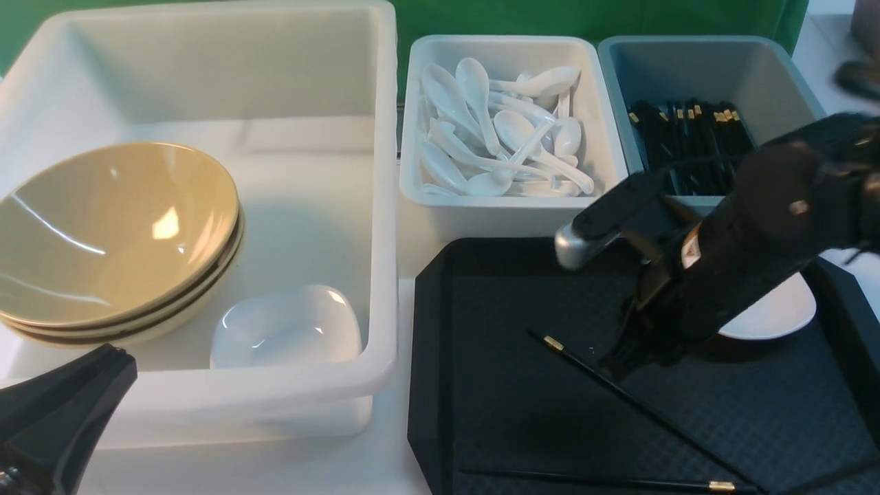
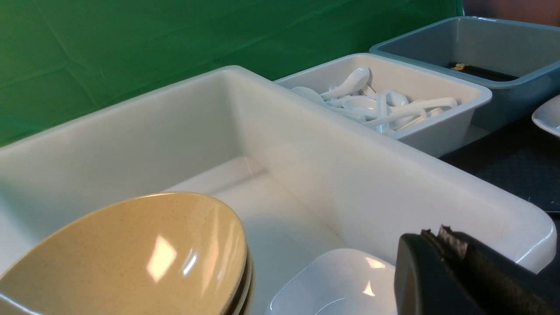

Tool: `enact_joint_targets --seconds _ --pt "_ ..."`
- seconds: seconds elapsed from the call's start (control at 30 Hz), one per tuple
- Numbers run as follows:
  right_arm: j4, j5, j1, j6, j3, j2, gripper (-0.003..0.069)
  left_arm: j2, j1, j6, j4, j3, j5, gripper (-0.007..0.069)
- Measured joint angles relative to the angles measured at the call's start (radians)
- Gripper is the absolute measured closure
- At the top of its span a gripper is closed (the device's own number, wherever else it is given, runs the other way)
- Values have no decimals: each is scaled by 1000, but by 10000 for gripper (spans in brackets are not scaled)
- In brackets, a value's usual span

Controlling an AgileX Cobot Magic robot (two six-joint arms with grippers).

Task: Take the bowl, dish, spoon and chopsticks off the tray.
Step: Use the right arm to grab a chopstick, then use the right arm to put a chopstick into the small storage box on the right

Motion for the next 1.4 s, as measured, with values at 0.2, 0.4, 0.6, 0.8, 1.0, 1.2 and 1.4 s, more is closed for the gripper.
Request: enact_joint_targets --seconds 0.2,0.4,0.6,0.8,1.0,1.2,1.4 --pt "22 -88 0 -12 1 151 369 0 0 0 0 0 0 636" --pt "21 -107 0 -52 -3 183 511 0 0 0 0 0 0 636" --pt "26 -80 0 -65 -3 118 601 0 0 0 0 0 0 636" --pt "4 -128 0 -103 -3 -134 602 0 0 0 0 0 0 636" --pt "-155 -454 -11 -126 -1 -344 602 0 0 0 0 0 -2 636" --pt "-231 -1016 -178 -101 -12 -311 595 0 0 0 0 0 -8 636" --pt "-214 -944 -336 162 -169 -109 447 0 0 0 0 0 8 636"
